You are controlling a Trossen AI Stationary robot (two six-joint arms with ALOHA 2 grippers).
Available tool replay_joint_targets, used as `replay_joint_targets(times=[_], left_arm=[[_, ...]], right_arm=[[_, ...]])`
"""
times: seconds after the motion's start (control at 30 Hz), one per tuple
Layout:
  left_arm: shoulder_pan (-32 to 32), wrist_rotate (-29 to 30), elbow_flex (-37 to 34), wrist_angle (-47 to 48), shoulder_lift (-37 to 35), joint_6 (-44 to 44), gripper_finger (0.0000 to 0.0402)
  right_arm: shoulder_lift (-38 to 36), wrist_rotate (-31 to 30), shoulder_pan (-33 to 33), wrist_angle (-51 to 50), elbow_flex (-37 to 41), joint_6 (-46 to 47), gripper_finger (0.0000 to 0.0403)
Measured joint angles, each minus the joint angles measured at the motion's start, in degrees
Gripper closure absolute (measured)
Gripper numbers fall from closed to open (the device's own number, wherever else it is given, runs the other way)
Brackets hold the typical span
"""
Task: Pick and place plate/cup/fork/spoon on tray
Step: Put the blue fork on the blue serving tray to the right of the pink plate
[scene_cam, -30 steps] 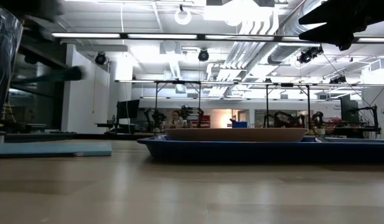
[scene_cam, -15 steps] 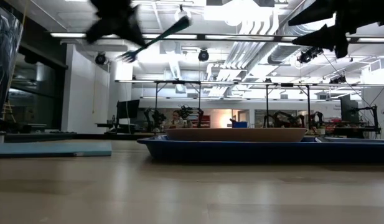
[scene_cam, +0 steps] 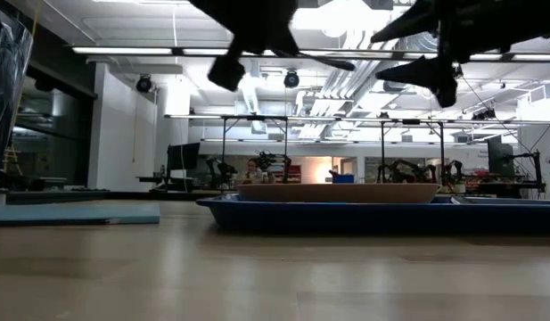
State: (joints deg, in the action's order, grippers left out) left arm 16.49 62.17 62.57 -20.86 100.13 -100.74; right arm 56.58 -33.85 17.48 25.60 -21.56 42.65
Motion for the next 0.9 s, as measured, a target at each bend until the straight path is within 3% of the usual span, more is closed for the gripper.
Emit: replay_joint_targets(times=[0.13,0.3,0.6,0.9], left_arm=[[0.12,-1.55,-0.06,-9.36,4.48,-8.55,0.0401],[0.59,-6.70,-0.02,-16.84,6.54,-12.32,0.0401],[0.40,-12.04,-0.01,-16.83,6.50,-6.70,0.0401],[0.24,-10.92,0.00,-16.41,6.52,-4.81,0.0401]], right_arm=[[5.49,6.22,-1.51,7.14,0.00,0.07,0.0158],[10.70,10.96,-3.56,9.38,-0.02,2.17,0.0158],[18.49,19.17,-4.75,20.53,-0.02,1.86,0.0158],[19.55,19.26,-4.75,21.29,-0.02,0.83,0.0158]])
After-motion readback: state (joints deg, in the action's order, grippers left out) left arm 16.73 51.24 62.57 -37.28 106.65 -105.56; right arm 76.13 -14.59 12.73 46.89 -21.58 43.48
